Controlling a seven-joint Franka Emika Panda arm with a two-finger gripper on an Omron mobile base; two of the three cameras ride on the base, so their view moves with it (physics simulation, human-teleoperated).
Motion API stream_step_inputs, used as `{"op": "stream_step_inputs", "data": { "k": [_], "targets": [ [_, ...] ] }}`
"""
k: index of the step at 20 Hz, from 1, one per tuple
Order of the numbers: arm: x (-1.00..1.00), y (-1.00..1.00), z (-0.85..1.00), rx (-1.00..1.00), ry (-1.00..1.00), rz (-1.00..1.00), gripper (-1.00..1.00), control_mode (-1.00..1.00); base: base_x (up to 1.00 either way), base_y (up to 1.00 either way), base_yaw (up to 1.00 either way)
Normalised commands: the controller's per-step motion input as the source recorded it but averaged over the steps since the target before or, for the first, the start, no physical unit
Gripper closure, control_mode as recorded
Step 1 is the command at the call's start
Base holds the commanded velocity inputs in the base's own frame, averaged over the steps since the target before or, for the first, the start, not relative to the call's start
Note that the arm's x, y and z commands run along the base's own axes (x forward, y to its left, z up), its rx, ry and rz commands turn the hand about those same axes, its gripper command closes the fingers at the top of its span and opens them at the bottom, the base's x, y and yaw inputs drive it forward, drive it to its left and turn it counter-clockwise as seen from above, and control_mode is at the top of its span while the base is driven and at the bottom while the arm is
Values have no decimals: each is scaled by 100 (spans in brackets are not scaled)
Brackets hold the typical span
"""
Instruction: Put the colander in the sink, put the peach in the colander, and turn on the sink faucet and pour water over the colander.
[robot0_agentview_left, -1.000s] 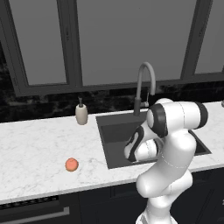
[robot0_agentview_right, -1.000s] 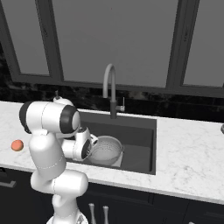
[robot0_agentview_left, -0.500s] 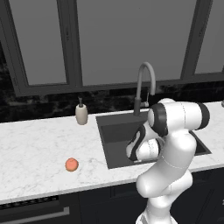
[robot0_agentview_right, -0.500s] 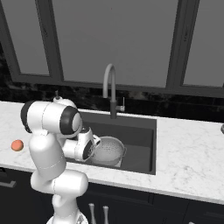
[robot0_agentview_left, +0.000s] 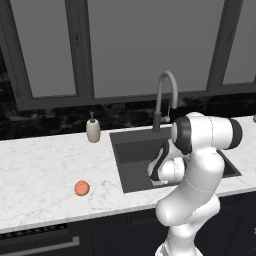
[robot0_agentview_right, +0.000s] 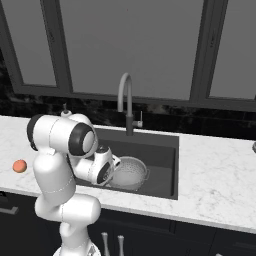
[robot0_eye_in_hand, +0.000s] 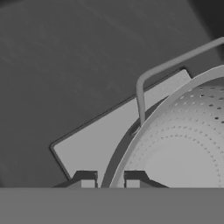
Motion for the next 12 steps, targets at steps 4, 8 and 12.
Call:
{"op": "stream_step_inputs", "data": {
  "k": [4,8,12],
  "targets": [
    [0,1,0,0,0,0,100,-100,0,0,0],
    [0,23,0,0,0,0,100,-100,0,0,0],
    [0,8,0,0,0,0,100,-100,0,0,0]
  ]
}}
